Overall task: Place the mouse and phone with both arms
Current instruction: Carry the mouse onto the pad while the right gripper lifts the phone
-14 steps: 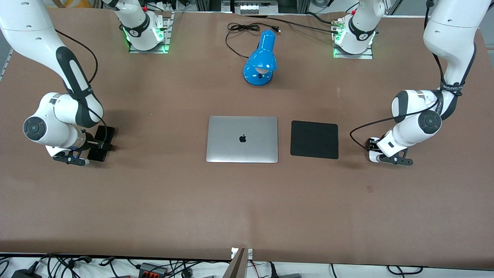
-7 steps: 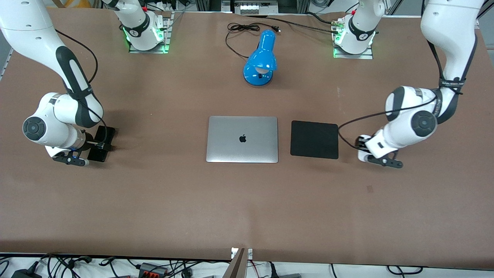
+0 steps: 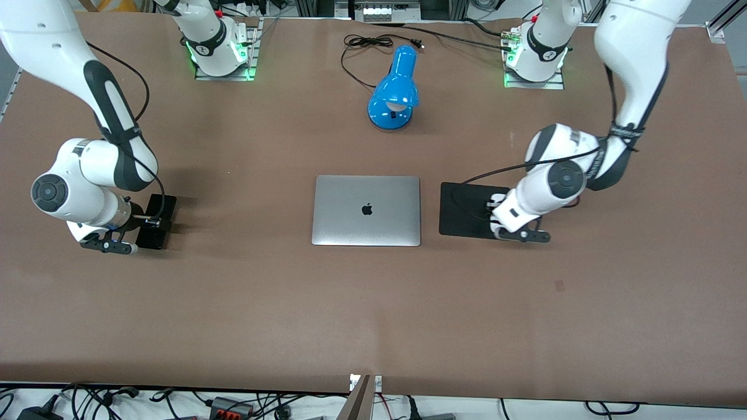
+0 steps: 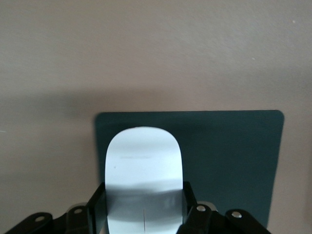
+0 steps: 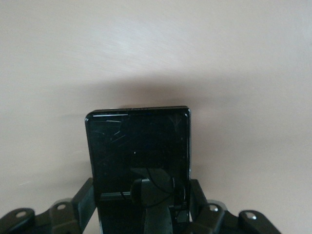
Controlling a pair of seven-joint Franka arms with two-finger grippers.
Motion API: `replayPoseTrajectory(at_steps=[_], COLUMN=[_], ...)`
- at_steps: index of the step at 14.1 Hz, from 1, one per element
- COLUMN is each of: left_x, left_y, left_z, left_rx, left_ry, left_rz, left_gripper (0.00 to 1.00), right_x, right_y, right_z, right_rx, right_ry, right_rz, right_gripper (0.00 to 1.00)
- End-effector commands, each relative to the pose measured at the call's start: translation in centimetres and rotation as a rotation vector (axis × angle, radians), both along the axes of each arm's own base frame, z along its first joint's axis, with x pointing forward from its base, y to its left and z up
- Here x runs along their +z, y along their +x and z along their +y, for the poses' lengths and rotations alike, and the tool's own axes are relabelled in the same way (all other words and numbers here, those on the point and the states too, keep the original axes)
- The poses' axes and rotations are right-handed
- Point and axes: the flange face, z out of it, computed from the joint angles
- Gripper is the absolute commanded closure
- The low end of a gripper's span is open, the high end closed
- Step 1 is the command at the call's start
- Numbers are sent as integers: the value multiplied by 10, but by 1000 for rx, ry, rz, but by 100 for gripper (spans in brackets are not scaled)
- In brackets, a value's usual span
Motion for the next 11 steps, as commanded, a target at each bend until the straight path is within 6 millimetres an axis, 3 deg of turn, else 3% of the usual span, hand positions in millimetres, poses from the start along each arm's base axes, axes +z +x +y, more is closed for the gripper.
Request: replayPoseTrajectory(at_steps=[1,4,6,7,8,9,11], left_x=[-8,-27,-33,-34,-34,-34,-34], left_y=[-3,-12,-15,-15,-15,-15,-15], left_z=[-16,-30,-31,-31,-31,-31,-31], left_rx=[22,38,51,54,65,96,106], left_ry=[20,8,6,6,8,12,13], left_rz=[-10,-16,-17,-16,-15,-14,-13], left_gripper=[60,58,56,50,20,0,0], right_x=[34,44,39,40,32,29,13], right_y=[12,16,13,9,4,1,-8], right_z=[36,117,167,198,224,238,273], right_rx=[58,111,127,123,123,124,114], right_ry=[30,77,78,74,71,72,68], right_rz=[18,8,13,9,15,9,6], right_gripper=[76,76,76,76,76,76,76])
